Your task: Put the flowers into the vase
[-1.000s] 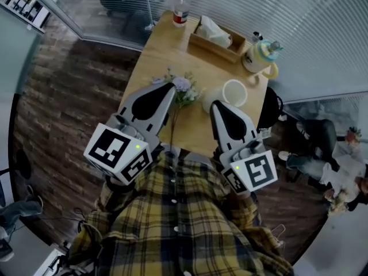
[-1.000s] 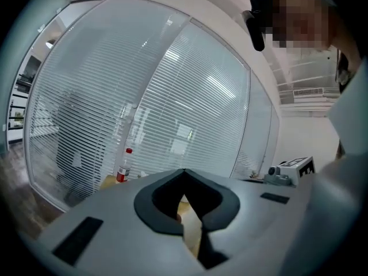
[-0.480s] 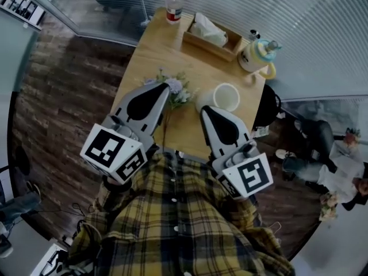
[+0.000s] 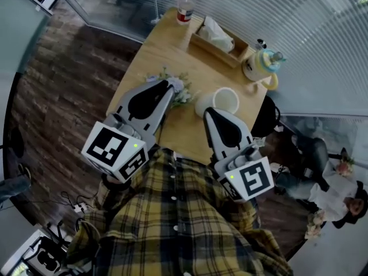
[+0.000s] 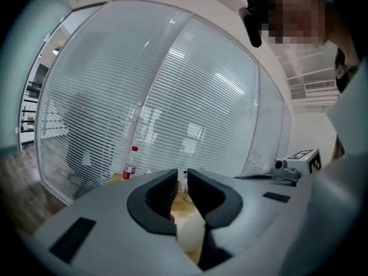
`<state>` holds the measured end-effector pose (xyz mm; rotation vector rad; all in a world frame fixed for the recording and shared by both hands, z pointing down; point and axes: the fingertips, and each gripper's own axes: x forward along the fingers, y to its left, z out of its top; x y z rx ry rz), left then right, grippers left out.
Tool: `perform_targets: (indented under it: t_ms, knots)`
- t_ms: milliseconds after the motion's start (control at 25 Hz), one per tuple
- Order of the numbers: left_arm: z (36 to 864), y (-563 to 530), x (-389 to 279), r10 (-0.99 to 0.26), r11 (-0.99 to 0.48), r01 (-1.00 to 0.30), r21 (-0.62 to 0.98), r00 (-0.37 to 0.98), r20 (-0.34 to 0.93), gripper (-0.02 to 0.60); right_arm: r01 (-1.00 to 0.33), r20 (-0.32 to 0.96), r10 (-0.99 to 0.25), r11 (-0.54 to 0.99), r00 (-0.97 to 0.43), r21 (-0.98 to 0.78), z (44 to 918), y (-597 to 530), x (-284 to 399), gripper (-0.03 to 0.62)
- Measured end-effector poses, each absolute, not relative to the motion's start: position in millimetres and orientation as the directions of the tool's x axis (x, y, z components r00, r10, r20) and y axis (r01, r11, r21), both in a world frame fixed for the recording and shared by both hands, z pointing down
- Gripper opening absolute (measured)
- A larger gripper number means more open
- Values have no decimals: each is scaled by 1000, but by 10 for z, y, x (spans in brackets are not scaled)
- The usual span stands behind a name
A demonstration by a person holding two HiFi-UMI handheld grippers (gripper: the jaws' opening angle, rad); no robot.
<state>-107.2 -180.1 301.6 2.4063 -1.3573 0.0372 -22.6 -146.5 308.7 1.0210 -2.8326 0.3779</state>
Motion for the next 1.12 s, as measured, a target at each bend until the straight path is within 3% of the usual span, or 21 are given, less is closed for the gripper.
perform_targets:
  t_ms: [440, 760, 1120]
  knots:
    - [3114, -1807, -1035, -793, -477, -830, 288, 548, 265, 208, -606, 162, -584, 771, -796, -196, 3005, -1455, -284, 12]
    - [3568, -1804, -1228, -767, -356, -880, 315, 467, 440, 209, -626, 186, -598, 746, -780, -227, 3121, -1429, -158, 12]
    - [4620, -1522, -1321, -602, -230, -890, 394, 448, 661, 209, -622, 214, -584, 728, -783, -288, 3363, -1376, -125, 12]
